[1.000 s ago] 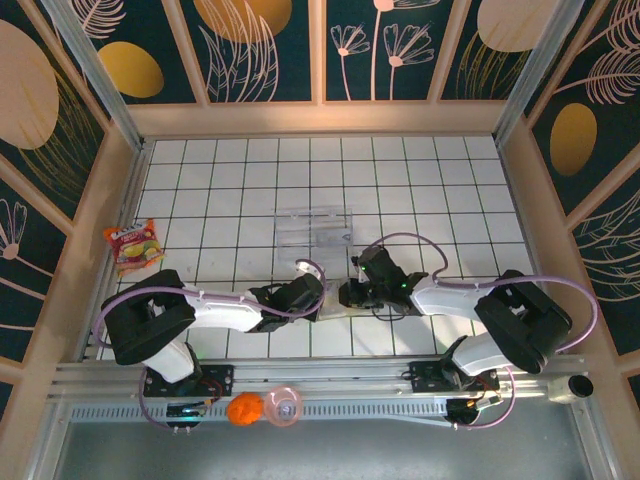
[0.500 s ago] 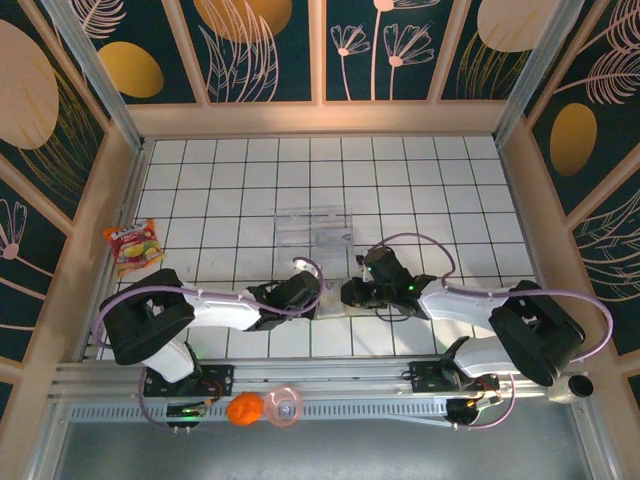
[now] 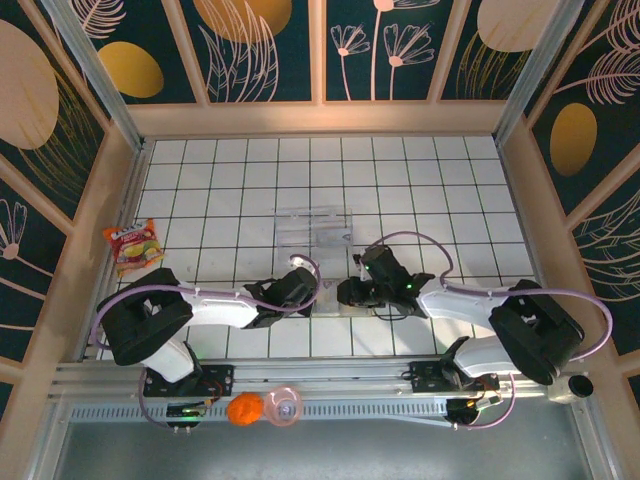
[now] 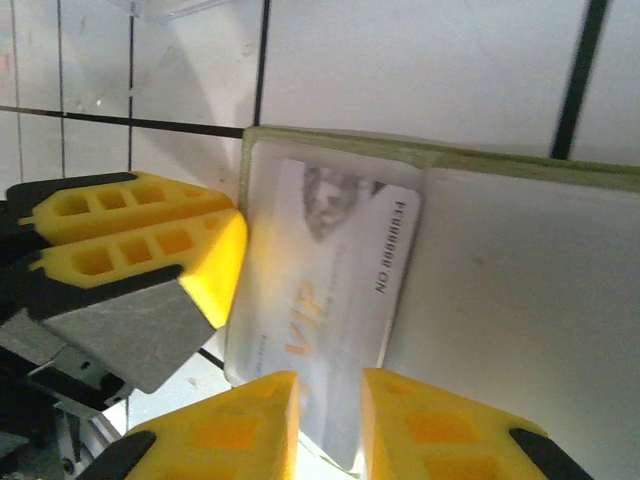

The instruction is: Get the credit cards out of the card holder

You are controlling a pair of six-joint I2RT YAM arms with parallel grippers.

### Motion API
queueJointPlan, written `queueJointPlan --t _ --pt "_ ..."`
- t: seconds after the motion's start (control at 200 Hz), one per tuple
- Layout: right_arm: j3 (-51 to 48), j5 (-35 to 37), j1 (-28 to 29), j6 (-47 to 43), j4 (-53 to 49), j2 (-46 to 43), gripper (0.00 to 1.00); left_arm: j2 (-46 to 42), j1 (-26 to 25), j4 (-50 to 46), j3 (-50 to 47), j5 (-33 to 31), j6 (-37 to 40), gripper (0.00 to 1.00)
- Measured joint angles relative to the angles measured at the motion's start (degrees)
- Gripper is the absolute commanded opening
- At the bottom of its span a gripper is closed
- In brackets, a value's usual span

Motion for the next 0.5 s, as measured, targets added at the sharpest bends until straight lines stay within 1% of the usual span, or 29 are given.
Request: queueJointPlan --t 0.205,0.315,0.405,0.495 --pt "0.0 -1.2 0.1 1.6 1.2 1.7 0.22 -0.1 0.1 0.0 0.0 0.2 0.0 0.13" --pt "-0.3 -1.2 0.2 2.2 1.4 1.7 0.23 -0.9 0.1 -0.9 -0.2 0.2 0.0 0.17" --pt "-0.7 -0.8 0.3 2.4 1.0 1.2 0.23 -3.6 0.3 -3.1 -0.8 0.2 0.0 0.19" --pt "-0.8 -0.3 0.4 2.4 0.7 -0.2 0.23 -7.0 0.4 -4.1 -0.8 0.6 0.0 0.14"
